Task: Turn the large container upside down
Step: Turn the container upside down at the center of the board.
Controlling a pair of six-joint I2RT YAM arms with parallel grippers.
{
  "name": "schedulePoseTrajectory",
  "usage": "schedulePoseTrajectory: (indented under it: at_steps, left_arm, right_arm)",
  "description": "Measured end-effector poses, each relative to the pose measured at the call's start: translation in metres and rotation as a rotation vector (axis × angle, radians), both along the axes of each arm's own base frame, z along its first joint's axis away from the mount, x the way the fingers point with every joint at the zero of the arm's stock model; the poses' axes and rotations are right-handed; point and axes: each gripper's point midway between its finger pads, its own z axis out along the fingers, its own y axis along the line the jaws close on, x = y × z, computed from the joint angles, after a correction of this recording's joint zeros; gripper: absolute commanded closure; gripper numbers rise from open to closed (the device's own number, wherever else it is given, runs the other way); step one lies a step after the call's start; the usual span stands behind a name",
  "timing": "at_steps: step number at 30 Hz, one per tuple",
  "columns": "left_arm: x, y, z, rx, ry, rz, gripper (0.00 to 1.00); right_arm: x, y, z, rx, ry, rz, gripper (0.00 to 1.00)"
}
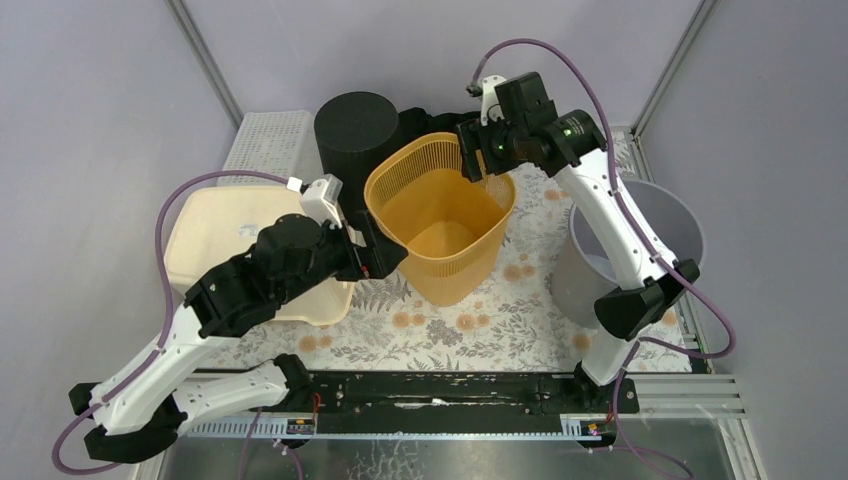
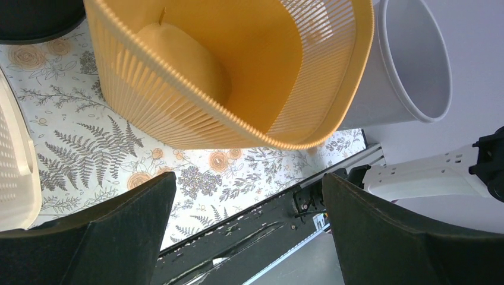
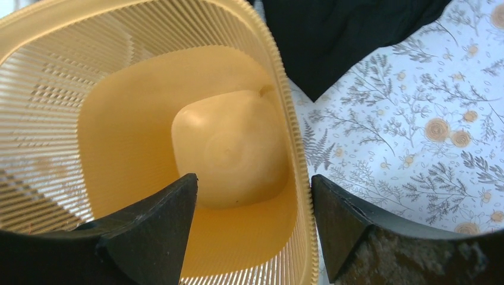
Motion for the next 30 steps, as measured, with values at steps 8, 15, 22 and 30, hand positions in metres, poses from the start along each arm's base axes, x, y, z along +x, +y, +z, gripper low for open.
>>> schedulePoseTrajectory:
  at_steps: [8, 15, 22, 30]
  left_arm:
    - [-0.003, 0.004, 0.002, -0.011, -0.01, 0.0, 0.0]
    - [-0.005, 0.008, 0.004, -0.021, -0.019, 0.004, 0.0]
    - [-0.002, 0.005, 0.0, -0.013, -0.014, 0.005, 0.0]
    - [0.016, -0.017, -0.006, 0.052, 0.017, -0.004, 0.0]
  right_arm:
    - [-0.058, 0.045, 0.013, -0.01, -0.005, 0.152, 0.23]
    - [-0.083, 0.062, 0.004, -0.024, 0.031, 0.197, 0.23]
    - [-0.083, 0.054, -0.008, -0.057, 0.058, 0.156, 0.23]
    - [-0.095, 0.043, -0.015, -0.048, 0.098, 0.112, 0.13]
